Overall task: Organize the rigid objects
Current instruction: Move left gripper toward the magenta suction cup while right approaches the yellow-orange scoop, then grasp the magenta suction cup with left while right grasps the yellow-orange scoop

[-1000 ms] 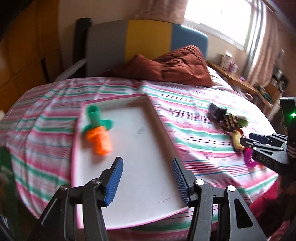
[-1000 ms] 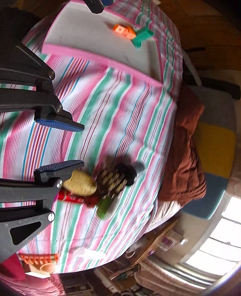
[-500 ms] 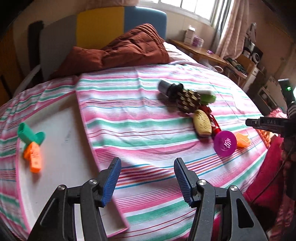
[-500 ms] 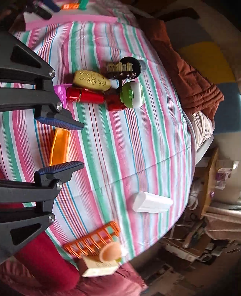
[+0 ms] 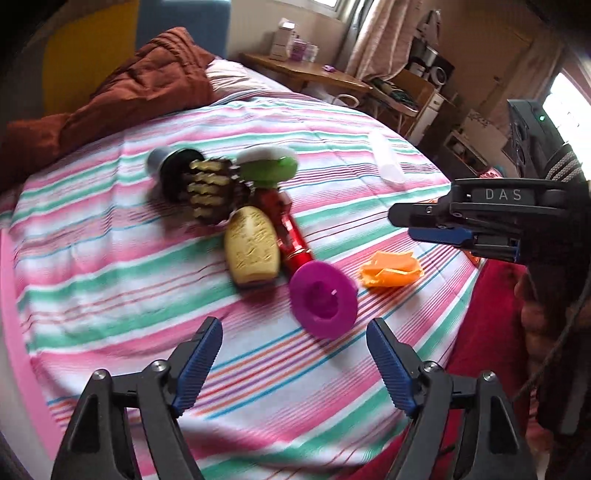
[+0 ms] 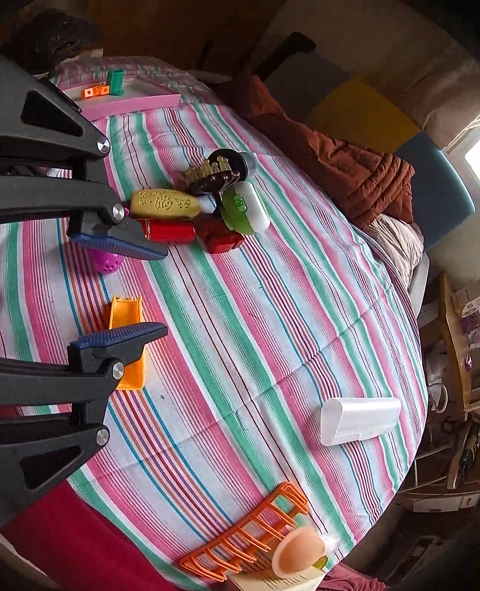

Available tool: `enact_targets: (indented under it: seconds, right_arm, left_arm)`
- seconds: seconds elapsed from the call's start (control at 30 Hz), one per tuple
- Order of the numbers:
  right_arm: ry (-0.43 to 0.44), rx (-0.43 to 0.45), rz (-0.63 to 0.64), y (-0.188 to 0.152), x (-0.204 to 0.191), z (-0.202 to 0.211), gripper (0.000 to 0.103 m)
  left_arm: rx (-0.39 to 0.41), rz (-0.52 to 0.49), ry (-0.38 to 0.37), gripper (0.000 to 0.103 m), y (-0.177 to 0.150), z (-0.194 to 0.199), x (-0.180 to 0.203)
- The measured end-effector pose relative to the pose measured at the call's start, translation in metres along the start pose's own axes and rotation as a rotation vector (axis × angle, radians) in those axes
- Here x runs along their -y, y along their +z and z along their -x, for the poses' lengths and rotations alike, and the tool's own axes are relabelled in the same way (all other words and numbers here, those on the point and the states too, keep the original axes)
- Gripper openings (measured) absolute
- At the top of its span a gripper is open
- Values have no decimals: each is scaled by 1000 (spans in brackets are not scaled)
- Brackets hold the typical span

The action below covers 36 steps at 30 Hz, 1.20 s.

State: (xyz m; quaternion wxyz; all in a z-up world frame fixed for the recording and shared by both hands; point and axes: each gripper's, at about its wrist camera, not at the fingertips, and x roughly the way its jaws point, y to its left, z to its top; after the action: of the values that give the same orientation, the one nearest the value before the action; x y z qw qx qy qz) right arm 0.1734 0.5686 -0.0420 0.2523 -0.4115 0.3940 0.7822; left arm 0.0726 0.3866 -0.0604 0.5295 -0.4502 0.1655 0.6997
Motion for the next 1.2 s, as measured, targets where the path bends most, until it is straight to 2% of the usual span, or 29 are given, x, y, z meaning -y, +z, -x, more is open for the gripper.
enact_targets:
  seconds: [0.33, 0.4, 0.43, 0.47, 0.5, 0.63, 1.0, 1.1, 1.2]
  right_arm:
    - [59, 17, -42, 0, 8, 1, 35]
    - [63, 19, -42, 0, 8, 2, 35]
    - [65, 19, -42, 0, 8, 1, 35]
    - [65, 19, -42, 0, 8, 1, 35]
    - [64, 19, -43, 0, 8, 1, 35]
    - [56, 8, -42, 0, 8, 0, 35]
    - [-27, -81, 1, 0, 1, -15, 35]
    - [-73, -136, 69, 2, -9, -22, 44]
    - [-144, -180, 196, 4, -24, -29, 45]
  left_arm:
    - [-62, 41, 13, 83, 22, -54, 5]
    - [-81, 47, 7, 80, 21, -63, 4]
    - [-69, 33, 15, 70, 20, -63, 5]
    - [-56, 6, 15, 58, 19, -61, 7]
    - [-61, -18, 12, 53, 18, -60, 10]
    - [-46, -41, 2, 53, 6, -50, 7]
    - [-32, 11, 45, 53, -39, -5, -23]
    - [-28, 27, 45, 53, -49, 8, -30]
    - [-13, 39, 54, 53, -57, 20, -38]
